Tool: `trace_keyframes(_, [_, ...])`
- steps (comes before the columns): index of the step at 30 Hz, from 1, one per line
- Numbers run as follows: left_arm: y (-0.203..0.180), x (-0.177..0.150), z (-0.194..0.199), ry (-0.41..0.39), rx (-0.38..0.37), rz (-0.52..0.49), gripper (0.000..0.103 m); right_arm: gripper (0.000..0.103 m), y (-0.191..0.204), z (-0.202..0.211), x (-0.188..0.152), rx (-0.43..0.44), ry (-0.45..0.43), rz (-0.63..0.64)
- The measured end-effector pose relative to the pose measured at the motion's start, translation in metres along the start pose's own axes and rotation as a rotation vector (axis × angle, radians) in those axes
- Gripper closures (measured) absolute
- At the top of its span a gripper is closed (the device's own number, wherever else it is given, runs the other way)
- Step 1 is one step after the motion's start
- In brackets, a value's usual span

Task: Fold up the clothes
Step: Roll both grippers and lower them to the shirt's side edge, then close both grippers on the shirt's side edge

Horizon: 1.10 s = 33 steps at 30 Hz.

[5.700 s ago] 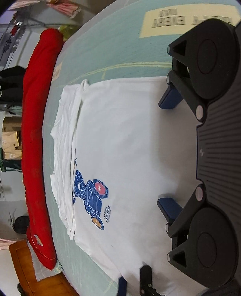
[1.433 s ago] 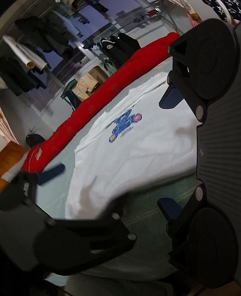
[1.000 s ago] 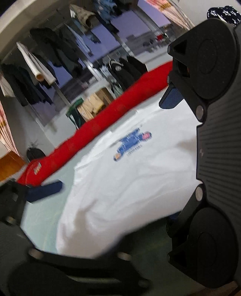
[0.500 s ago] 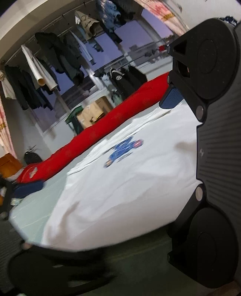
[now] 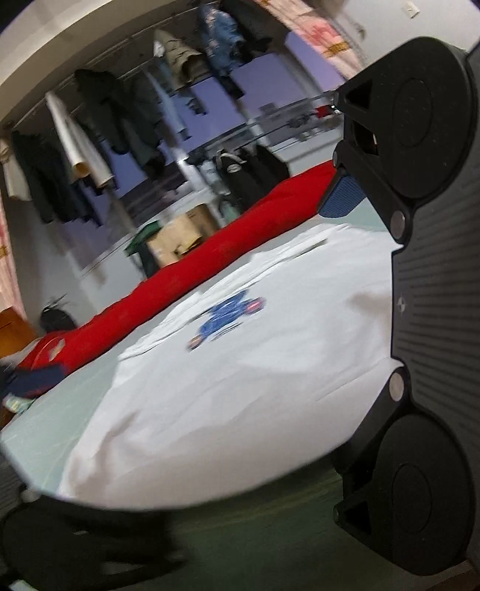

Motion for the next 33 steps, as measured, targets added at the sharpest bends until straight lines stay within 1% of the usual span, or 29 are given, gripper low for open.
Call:
trace_keyframes(3, [0.003, -0.011, 0.003, 0.008, 0.007, -0.016, 0.001, 0.0, -0.005, 0.001, -0.006, 0.007, 0.001, 0.004])
trace_keyframes(7, [0.012, -0.031, 0.008, 0.051, 0.034, 0.012, 0.001, 0.0, -0.024, 0.007, -0.032, -0.01, 0.059, -0.02])
trace_keyframes(11, [0.013, -0.031, 0.01, 0.068, 0.057, 0.028, 0.001, 0.0, -0.034, 0.01, -0.046, -0.025, 0.101, -0.035])
trace_keyframes(13, [0.007, -0.026, 0.007, 0.066, 0.065, -0.025, 0.001, 0.0, -0.03, 0.009, -0.044, -0.032, 0.11, -0.005])
trace_keyframes(15, [0.002, -0.021, 0.005, 0.056, 0.065, -0.071, 0.001, 0.0, -0.021, 0.007, -0.036, -0.035, 0.097, 0.056])
trace_keyframes(17, [0.001, -0.02, 0.004, 0.049, 0.062, -0.089, 0.001, 0.001, -0.015, 0.007, -0.031, -0.03, 0.08, 0.097])
trace_keyframes(19, [0.003, -0.022, 0.005, 0.05, 0.056, -0.064, 0.003, 0.003, -0.013, 0.008, -0.031, -0.02, 0.076, 0.098])
trace_keyframes(22, [0.002, -0.024, 0.007, 0.059, 0.037, -0.04, 0.012, 0.011, -0.015, 0.011, -0.034, -0.001, 0.091, 0.052])
trace_keyframes(24, [-0.002, -0.023, 0.008, 0.06, 0.013, -0.05, 0.027, 0.018, -0.011, 0.014, -0.034, 0.011, 0.099, 0.049])
trace_keyframes(25, [-0.005, -0.022, 0.009, 0.058, 0.0, -0.059, 0.031, 0.025, -0.008, 0.015, -0.033, 0.019, 0.103, 0.05])
trace_keyframes(26, [-0.007, -0.022, 0.009, 0.058, -0.011, -0.06, 0.04, 0.032, -0.005, 0.016, -0.033, 0.027, 0.106, 0.053])
trace_keyframes(27, [-0.01, -0.022, 0.01, 0.058, -0.023, -0.06, 0.048, 0.035, -0.003, 0.017, -0.032, 0.035, 0.108, 0.057])
trace_keyframes(28, [-0.012, -0.023, 0.011, 0.057, -0.03, -0.055, 0.052, 0.041, 0.0, 0.017, -0.032, 0.041, 0.11, 0.06])
trace_keyframes(30, [-0.019, -0.024, 0.014, 0.055, -0.039, -0.051, 0.07, 0.049, 0.004, 0.019, -0.031, 0.048, 0.112, 0.061])
trace_keyframes(31, [-0.022, -0.024, 0.014, 0.054, -0.043, -0.056, 0.077, 0.057, 0.007, 0.019, -0.032, 0.053, 0.113, 0.059])
trace_keyframes(32, [-0.026, -0.024, 0.015, 0.056, -0.044, -0.061, 0.087, 0.067, 0.01, 0.02, -0.032, 0.058, 0.114, 0.057])
trace_keyframes(33, [-0.03, -0.025, 0.015, 0.058, -0.045, -0.067, 0.096, 0.073, 0.013, 0.02, -0.032, 0.061, 0.116, 0.058])
Point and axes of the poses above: each gripper's, at about its wrist camera, not at the fingertips, and z roughly against the way its jaws point, y to its left, x to its top, the point moved 3 cm from there along -z, roughly the way its jaws point, and after that the axes turned 13 degrees about -y, right-handed, at the moved point
